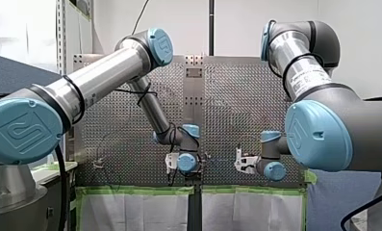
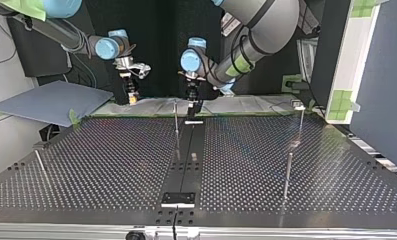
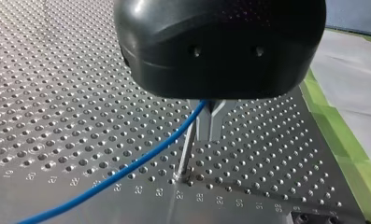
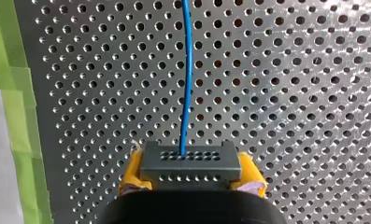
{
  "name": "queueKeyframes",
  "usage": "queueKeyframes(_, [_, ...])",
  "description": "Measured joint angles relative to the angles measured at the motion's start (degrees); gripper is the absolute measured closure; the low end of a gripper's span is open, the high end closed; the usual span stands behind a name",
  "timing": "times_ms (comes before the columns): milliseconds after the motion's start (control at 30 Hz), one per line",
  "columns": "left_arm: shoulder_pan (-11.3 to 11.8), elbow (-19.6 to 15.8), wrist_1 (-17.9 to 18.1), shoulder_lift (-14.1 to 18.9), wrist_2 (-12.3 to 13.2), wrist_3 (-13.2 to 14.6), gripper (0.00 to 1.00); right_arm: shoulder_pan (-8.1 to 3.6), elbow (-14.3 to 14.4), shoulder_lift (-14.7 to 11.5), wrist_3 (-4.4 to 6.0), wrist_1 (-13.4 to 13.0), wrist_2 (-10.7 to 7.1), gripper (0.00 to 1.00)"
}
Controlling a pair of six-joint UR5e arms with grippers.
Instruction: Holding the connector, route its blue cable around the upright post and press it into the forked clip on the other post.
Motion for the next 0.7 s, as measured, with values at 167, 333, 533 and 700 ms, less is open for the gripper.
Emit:
queueKeyframes(167, [0.3, 0.3, -0.6, 0.0, 0.1, 0.0, 1.0, -0.14, -0.7, 0.0, -0.08, 1.2, 0.02, 1.0])
queueKeyframes(333, [0.7, 0.4, -0.9, 0.0, 0.4, 0.0, 1.0, -0.23, -1.0, 0.0, -0.13, 1.8, 0.07, 1.0])
queueKeyframes(533, [1.4, 1.0, -1.4, -0.3, 1.3, -0.1, 1.0, -0.32, -1.3, 0.0, 0.0, 1.9, 0.11, 1.0])
queueKeyframes(700, [1.7, 2.8, -3.0, -1.7, 2.0, -0.2, 1.0, -0.38, -1.7, 0.0, 0.03, 2.0, 0.07, 1.0])
